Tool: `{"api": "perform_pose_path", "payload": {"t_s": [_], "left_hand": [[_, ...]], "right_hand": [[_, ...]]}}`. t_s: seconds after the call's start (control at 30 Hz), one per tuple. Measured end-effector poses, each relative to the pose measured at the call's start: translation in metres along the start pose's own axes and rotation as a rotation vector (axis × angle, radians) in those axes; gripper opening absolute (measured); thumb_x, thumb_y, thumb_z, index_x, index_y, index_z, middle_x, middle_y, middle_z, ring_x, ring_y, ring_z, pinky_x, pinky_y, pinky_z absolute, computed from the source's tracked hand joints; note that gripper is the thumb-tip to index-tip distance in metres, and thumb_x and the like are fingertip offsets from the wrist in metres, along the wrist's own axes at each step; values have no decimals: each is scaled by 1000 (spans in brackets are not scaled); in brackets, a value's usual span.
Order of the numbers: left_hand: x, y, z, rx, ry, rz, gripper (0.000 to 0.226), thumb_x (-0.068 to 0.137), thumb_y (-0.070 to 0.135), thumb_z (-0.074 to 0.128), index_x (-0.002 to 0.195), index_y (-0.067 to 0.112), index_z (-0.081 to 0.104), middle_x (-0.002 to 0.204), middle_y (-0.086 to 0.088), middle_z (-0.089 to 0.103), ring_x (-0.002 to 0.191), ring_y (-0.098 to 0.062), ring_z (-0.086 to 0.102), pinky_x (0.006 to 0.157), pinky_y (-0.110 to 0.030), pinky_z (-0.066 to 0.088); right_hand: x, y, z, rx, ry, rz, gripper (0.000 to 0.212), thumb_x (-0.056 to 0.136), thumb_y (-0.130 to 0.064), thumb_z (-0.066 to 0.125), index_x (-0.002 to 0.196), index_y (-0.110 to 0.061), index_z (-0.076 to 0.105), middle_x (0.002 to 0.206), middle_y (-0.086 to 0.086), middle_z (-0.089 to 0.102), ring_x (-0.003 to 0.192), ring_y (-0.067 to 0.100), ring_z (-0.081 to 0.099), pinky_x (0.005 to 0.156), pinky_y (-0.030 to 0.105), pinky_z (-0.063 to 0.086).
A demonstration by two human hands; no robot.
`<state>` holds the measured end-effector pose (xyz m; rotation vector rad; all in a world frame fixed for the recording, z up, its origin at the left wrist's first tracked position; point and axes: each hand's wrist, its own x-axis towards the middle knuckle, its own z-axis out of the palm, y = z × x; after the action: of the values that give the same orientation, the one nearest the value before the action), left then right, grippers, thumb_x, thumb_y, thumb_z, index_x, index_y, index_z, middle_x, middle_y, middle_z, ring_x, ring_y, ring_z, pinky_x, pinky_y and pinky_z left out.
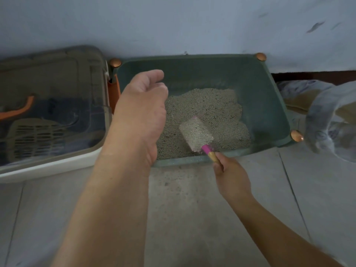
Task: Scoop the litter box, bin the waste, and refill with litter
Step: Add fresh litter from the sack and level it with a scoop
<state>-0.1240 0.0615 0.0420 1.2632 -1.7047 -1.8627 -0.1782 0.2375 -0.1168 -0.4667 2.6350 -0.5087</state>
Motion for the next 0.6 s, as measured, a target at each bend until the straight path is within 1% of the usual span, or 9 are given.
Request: {"api": "perform_pose_path", "payload": {"t_s": [0.13, 0.27, 0.37, 0.47, 0.53, 0.6], "left_hand": [[0, 1, -1, -10, -4, 5, 27, 93, 14, 50, 113, 30, 60, 119, 10, 61, 112, -6, 55, 96, -30, 38], [0, 1, -3, -19, 4, 17, 27, 94, 15, 50, 114, 29, 60, 120, 9, 62, 112, -6, 56, 96, -30, 38], [-1, 2, -1, -19, 1, 15, 27, 94, 15, 50, 114, 29, 60, 120, 10, 62, 112, -6, 56, 93, -28, 38], [0, 2, 2, -14, -2, 9, 26, 94, 15, 50, 113, 29, 60, 119, 10, 62, 112, -6, 56, 94, -29, 37], [0, 2, 4, -3, -5, 4, 26, 94, 15, 49, 112, 30, 60, 119, 10, 62, 112, -6, 55, 95, -30, 38], [0, 2, 5, 5, -13, 1, 25, 94, 16, 49, 111, 32, 60, 119, 11, 61, 113, -6, 55, 97, -31, 38]], "right_hand": [[7, -18, 5, 15, -24, -4, 37, 100, -28, 37, 136, -24, 46, 120, 7, 55, 110, 23, 53, 85, 32, 43], [16, -18, -2, -2, 37, 41, 37, 100, -27, 36, 135, -23, 46, 120, 8, 54, 109, 25, 54, 80, 31, 41], [16, -18, 0, 29, 32, 52, 33, 100, -26, 38, 130, -22, 50, 116, 8, 56, 104, 25, 55, 74, 28, 36], [10, -26, 12, 77, -23, 16, 31, 99, -27, 40, 127, -23, 53, 112, 6, 57, 102, 24, 57, 76, 29, 41], [9, -27, 19, 123, -31, 15, 32, 99, -26, 41, 128, -23, 54, 112, 4, 59, 102, 22, 57, 75, 28, 40], [11, -21, 18, 148, -17, 56, 32, 99, -26, 40, 127, -23, 54, 109, 4, 60, 99, 22, 57, 71, 27, 38]]}}
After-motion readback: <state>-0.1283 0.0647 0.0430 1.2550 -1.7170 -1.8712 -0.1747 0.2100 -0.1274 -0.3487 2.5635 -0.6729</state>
